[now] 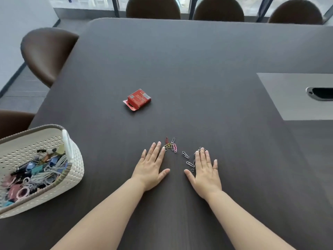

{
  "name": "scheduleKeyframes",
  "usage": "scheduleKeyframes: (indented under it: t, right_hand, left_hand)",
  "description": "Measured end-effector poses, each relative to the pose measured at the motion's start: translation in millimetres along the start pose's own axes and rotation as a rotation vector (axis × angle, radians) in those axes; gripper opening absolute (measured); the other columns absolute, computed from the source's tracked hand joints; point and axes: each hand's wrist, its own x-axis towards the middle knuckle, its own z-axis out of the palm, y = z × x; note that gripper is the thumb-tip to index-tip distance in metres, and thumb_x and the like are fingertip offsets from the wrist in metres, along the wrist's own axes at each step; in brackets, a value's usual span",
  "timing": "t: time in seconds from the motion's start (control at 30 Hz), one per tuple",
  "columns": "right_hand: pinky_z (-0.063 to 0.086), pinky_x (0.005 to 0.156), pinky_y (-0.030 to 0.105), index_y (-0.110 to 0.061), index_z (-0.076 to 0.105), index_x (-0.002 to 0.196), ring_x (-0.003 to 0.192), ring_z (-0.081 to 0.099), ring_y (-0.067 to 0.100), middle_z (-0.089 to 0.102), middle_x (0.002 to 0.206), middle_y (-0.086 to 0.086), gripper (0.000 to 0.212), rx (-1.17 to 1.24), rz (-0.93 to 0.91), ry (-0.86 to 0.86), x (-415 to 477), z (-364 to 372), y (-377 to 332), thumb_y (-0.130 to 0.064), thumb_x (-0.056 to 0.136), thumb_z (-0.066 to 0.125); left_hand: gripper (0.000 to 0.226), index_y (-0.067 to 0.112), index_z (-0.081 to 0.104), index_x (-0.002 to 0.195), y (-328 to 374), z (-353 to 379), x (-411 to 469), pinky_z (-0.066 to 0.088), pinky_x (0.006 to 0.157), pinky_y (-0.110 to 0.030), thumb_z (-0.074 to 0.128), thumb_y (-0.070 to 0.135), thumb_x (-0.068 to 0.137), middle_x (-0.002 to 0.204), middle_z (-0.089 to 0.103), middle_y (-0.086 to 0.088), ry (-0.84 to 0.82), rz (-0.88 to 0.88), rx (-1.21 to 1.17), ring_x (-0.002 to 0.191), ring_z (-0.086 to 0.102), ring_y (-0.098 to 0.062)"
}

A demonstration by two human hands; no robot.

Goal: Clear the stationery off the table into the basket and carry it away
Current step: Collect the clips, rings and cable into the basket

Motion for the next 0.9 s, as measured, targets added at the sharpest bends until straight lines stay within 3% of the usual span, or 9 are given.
scheduleKeyframes:
  t: [0.17, 0.23, 0.27, 0.33, 0.4, 0.5, 0.63, 0.77, 0.9]
  right_hand:
    - [-0.015, 0.110, 0.038, -0.018, -0.024, 0.136, 0.131, -0.033, 0.012, -0.035, 0.141, -0.004, 0.090, -0.032, -0.163, 0.049, 41, -10, 7, -0.070, 0.065, -0.007]
    - [-0.011, 0.112, 0.035, -0.021, -0.011, 0.143, 0.132, -0.027, 0.009, -0.028, 0.144, -0.007, 0.088, -0.015, -0.260, 0.048, 55, -13, 9, -0.067, 0.069, -0.004]
    - [-0.006, 0.114, 0.035, -0.022, -0.002, 0.145, 0.133, -0.023, 0.008, -0.021, 0.146, -0.007, 0.084, -0.003, -0.311, 0.046, 59, -12, 10, -0.064, 0.073, -0.002]
    - [0.017, 0.115, 0.040, -0.019, 0.024, 0.144, 0.140, 0.002, 0.015, 0.007, 0.153, 0.000, 0.071, 0.031, -0.383, 0.090, 60, -11, 9, -0.053, 0.084, 0.009]
    - [0.038, 0.104, 0.044, -0.013, 0.048, 0.131, 0.132, 0.037, 0.024, 0.041, 0.143, 0.008, 0.053, 0.100, -0.447, 0.161, 48, -7, 8, -0.040, 0.094, 0.020]
    - [0.049, 0.094, 0.034, -0.011, 0.063, 0.115, 0.118, 0.055, 0.021, 0.058, 0.127, 0.006, 0.049, 0.259, -0.496, 0.309, 22, 5, 9, -0.034, 0.099, 0.022]
    - [0.048, 0.089, 0.030, -0.009, 0.064, 0.111, 0.107, 0.056, 0.018, 0.063, 0.119, 0.005, 0.041, 0.374, -0.319, 0.511, 2, 3, 21, -0.034, 0.096, 0.036]
    - [0.034, 0.094, 0.032, -0.008, 0.057, 0.119, 0.109, 0.044, 0.020, 0.058, 0.119, 0.008, 0.069, 0.198, -0.164, 0.462, -16, 9, 35, -0.062, 0.089, 0.027]
    - [0.037, 0.094, 0.036, -0.009, 0.056, 0.122, 0.109, 0.042, 0.021, 0.057, 0.121, 0.007, 0.083, 0.051, -0.156, 0.396, -12, 13, 35, -0.073, 0.071, 0.038]
  left_hand:
    - [0.078, 0.026, -0.020, 0.139, -3, -9, 46, -0.013, 0.110, -0.034, -0.008, 0.064, 0.071, 0.143, -0.030, 0.011, 0.013, 0.134, 0.103, 0.133, -0.030, -0.012]
    - [0.080, 0.020, 0.004, 0.147, -7, -10, 57, -0.001, 0.113, -0.035, -0.001, 0.060, 0.078, 0.151, -0.009, 0.008, 0.031, 0.201, 0.083, 0.141, -0.008, -0.014]
    - [0.075, 0.016, 0.023, 0.145, -8, -10, 57, 0.012, 0.113, -0.038, 0.007, 0.057, 0.085, 0.153, 0.012, 0.003, 0.078, 0.232, 0.050, 0.142, 0.011, -0.018]
    - [0.059, 0.008, 0.056, 0.125, -8, -5, 51, 0.039, 0.101, -0.042, 0.018, 0.044, 0.097, 0.135, 0.051, -0.006, 0.222, 0.292, -0.048, 0.126, 0.046, -0.023]
    - [0.052, 0.007, 0.067, 0.109, -10, 7, 40, 0.051, 0.090, -0.039, 0.024, 0.035, 0.100, 0.120, 0.063, -0.005, 0.385, 0.321, -0.143, 0.113, 0.059, -0.021]
    - [0.043, 0.011, 0.072, 0.097, -9, 14, 21, 0.054, 0.080, -0.030, 0.034, 0.031, 0.098, 0.111, 0.068, 0.000, 0.539, 0.371, -0.186, 0.106, 0.062, -0.014]
    - [0.037, 0.013, 0.067, 0.104, -21, 21, 1, 0.045, 0.090, -0.034, 0.040, 0.036, 0.095, 0.113, 0.065, -0.003, 0.602, 0.355, -0.135, 0.108, 0.057, -0.020]
    - [0.060, 0.014, 0.058, 0.119, -24, 23, -16, 0.034, 0.093, -0.038, 0.042, 0.057, 0.080, 0.128, 0.046, -0.005, 0.525, 0.081, 0.038, 0.112, 0.042, -0.025]
    - [0.078, 0.008, 0.059, 0.119, -13, 19, -13, 0.041, 0.095, -0.042, 0.038, 0.067, 0.072, 0.122, 0.052, -0.010, 0.415, -0.066, 0.082, 0.113, 0.039, -0.026]
